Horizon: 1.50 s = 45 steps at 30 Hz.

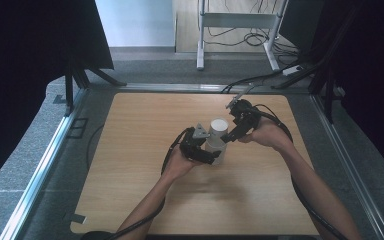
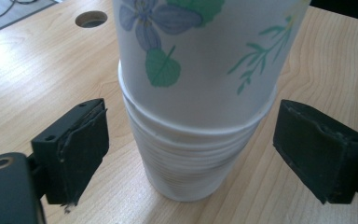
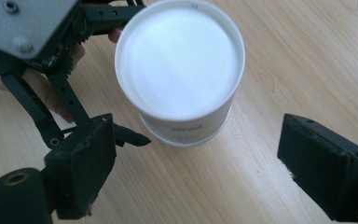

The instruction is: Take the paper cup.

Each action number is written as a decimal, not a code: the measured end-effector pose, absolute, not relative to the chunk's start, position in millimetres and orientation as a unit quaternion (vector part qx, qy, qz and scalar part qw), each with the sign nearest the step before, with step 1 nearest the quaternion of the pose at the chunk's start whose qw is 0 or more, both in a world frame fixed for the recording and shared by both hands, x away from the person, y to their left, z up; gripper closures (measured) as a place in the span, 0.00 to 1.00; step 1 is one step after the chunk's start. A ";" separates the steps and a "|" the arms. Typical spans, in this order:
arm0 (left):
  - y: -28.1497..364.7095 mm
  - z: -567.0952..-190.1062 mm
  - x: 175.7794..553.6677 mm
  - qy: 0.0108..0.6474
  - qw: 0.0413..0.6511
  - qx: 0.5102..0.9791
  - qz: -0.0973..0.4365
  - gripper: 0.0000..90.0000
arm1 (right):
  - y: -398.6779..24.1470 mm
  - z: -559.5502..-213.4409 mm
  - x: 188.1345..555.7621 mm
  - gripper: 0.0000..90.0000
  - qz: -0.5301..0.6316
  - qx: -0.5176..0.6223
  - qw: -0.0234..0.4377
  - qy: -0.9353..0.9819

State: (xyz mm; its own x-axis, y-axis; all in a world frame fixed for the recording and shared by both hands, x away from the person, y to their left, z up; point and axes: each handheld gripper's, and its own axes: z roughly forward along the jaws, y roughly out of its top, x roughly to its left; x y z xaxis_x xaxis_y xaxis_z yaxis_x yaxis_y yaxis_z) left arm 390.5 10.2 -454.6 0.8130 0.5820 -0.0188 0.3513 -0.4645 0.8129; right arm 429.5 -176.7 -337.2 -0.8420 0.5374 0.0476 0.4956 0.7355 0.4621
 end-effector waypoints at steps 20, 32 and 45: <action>7.6 -456.2 388.9 0.268 0.445 0.842 0.144 0.23 | -136.8 -317.2 447.1 0.27 0.164 0.245 0.046 0.954; 7.1 -455.4 388.1 0.265 0.440 0.845 0.150 0.24 | -126.9 -309.2 448.5 0.41 0.137 0.234 0.040 0.962; 7.4 -455.3 388.2 0.263 0.439 0.846 0.151 0.24 | -132.0 -288.2 446.0 0.41 0.148 0.228 0.042 0.961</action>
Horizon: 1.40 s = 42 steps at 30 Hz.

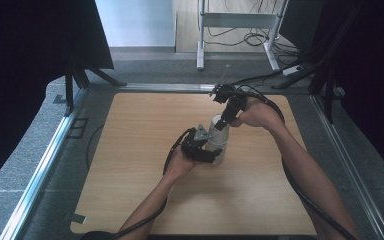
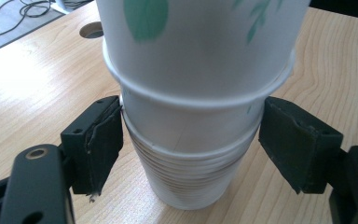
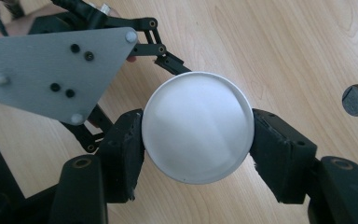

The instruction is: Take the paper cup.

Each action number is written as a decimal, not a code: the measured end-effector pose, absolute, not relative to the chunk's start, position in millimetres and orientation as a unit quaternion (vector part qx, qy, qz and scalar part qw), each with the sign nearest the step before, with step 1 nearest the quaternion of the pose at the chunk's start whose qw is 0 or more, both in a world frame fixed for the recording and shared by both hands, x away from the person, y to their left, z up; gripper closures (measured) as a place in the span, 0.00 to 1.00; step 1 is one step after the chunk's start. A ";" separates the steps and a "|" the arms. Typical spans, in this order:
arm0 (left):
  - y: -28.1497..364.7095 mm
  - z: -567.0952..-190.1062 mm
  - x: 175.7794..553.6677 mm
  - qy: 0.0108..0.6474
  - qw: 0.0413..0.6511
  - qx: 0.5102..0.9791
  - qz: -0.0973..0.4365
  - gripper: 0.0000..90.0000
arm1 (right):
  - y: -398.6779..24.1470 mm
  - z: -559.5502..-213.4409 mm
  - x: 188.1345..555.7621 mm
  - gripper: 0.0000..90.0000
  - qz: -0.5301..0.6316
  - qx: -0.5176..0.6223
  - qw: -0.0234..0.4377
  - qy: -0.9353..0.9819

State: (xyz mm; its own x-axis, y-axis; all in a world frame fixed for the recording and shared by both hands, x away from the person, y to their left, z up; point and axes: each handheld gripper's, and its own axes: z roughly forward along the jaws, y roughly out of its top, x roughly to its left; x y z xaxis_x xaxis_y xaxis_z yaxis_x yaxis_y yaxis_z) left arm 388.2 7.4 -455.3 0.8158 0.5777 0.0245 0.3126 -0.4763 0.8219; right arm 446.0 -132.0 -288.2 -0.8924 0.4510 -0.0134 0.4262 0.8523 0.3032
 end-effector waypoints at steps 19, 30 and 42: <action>16.1 -446.2 385.1 0.265 0.437 0.850 0.128 0.12 | -144.3 -248.2 427.8 0.41 0.181 0.216 0.063 0.957; 22.1 -438.3 374.6 0.253 0.428 0.859 0.120 0.05 | -150.6 -229.7 408.8 0.41 0.188 0.201 0.068 0.959; 30.4 -438.4 361.9 0.233 0.418 0.871 0.109 0.01 | -154.8 -233.6 381.4 0.41 0.181 0.176 0.062 0.966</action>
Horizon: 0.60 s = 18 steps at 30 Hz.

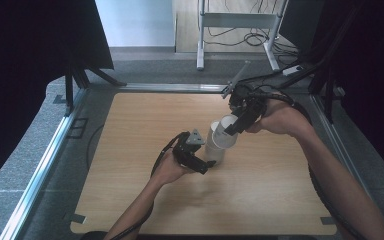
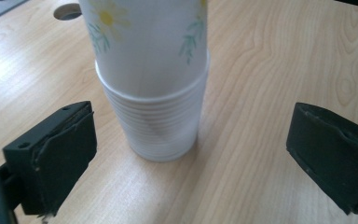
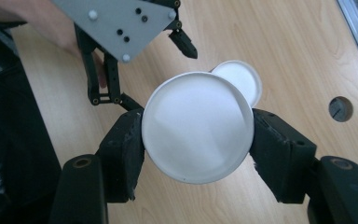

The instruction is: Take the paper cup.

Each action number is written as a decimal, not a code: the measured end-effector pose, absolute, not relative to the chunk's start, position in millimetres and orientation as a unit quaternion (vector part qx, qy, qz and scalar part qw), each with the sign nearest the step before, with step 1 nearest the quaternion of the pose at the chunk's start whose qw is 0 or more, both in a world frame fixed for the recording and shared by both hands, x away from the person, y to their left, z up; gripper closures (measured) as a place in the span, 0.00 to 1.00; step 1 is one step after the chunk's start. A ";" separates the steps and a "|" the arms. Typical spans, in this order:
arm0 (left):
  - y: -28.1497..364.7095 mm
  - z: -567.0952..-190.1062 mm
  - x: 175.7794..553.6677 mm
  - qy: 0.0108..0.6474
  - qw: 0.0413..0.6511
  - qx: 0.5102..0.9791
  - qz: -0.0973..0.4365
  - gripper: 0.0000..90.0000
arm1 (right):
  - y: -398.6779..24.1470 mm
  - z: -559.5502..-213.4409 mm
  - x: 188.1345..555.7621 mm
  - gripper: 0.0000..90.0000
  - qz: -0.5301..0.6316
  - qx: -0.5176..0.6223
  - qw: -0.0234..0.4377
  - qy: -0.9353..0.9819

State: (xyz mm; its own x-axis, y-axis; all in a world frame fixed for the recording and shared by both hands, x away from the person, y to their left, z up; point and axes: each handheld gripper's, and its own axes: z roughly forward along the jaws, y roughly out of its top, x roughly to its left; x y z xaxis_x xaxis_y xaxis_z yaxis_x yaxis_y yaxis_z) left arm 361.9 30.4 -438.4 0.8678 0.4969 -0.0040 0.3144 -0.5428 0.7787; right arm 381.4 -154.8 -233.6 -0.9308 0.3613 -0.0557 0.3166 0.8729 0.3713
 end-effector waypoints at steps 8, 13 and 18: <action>36.8 -441.2 353.4 0.225 0.425 0.872 0.086 0.00 | -158.2 -249.0 367.9 0.41 0.186 0.163 0.055 0.967; 38.4 -443.5 347.2 0.215 0.428 0.875 0.072 0.00 | -160.3 -258.2 362.3 0.41 0.189 0.156 0.051 0.968; 39.0 -445.2 340.9 0.203 0.430 0.878 0.065 0.00 | -162.5 -268.0 356.5 0.41 0.195 0.151 0.046 0.968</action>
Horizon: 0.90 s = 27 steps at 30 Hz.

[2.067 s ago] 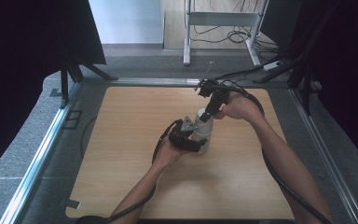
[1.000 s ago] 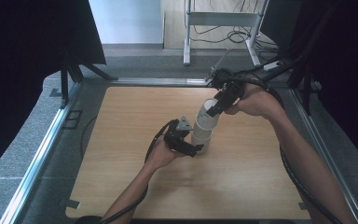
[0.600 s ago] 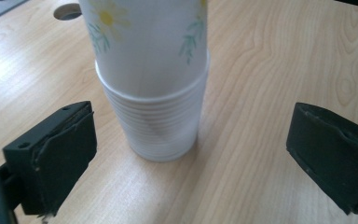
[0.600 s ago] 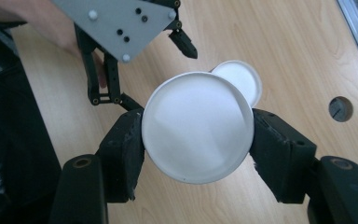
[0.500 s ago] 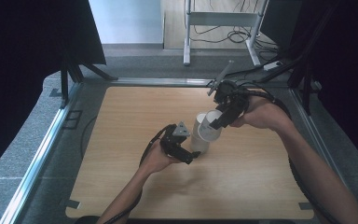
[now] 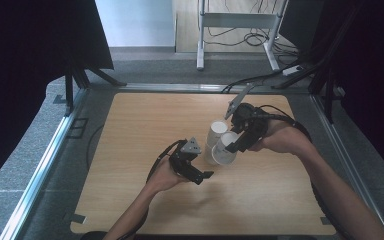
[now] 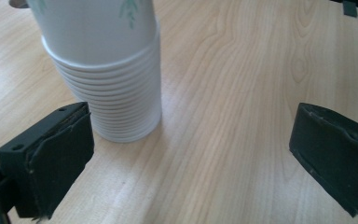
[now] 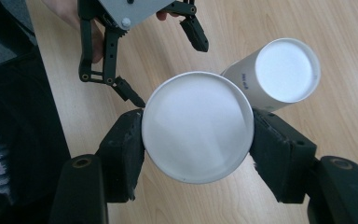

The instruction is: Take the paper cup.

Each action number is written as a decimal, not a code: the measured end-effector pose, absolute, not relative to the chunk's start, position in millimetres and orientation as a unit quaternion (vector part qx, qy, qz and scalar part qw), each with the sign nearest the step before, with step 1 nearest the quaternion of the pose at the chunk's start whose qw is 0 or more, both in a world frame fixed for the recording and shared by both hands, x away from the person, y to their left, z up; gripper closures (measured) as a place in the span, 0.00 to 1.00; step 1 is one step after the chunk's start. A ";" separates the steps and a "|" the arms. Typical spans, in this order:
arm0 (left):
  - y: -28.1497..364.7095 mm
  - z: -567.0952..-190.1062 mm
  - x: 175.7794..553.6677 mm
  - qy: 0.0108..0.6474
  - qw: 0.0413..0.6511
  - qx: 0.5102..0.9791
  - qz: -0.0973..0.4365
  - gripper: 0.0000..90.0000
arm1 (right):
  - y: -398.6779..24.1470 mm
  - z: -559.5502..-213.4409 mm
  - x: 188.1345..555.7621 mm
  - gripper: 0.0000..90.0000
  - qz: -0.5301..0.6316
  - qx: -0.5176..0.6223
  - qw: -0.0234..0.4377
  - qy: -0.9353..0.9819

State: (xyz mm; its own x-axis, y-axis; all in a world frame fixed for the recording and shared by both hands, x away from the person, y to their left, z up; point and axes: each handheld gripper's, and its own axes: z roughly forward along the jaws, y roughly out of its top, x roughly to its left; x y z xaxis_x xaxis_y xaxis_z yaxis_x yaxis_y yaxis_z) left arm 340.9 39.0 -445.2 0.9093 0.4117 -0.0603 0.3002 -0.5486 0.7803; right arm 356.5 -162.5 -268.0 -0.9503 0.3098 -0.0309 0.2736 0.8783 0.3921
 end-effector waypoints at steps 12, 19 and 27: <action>41.8 -450.0 328.5 0.183 0.428 0.883 0.055 0.00 | -168.3 -295.2 344.4 0.41 0.201 0.144 0.036 0.968; 44.6 -452.0 321.4 0.173 0.435 0.882 0.052 0.00 | -171.3 -311.1 340.3 0.41 0.214 0.143 0.032 0.966; 53.4 -455.7 317.2 0.171 0.452 0.875 0.038 0.00 | -176.2 -330.5 336.9 0.41 0.244 0.142 0.031 0.959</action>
